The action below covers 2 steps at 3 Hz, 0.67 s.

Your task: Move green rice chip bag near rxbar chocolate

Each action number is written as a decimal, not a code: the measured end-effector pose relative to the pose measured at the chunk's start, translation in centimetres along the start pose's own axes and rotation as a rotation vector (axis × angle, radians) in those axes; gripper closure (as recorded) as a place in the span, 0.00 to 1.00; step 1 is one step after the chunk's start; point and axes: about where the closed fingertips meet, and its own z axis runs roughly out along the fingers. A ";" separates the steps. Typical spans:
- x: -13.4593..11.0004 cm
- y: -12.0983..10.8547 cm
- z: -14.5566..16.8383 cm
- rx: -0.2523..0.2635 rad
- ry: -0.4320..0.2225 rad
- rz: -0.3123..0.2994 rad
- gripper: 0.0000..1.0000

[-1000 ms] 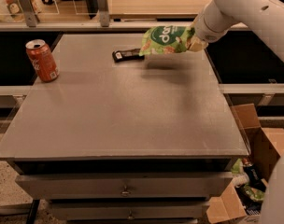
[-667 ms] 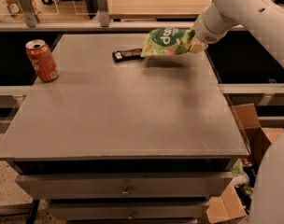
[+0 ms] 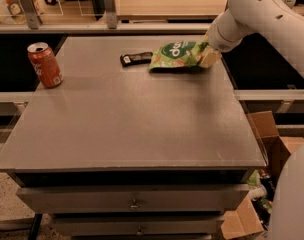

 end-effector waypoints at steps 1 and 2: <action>-0.8 0.5 -0.6 -0.042 0.015 -0.002 0.00; -0.8 0.8 -0.5 -0.055 0.019 -0.003 0.00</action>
Offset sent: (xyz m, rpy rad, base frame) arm -0.0167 0.0154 0.0215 -0.0414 0.0952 0.0079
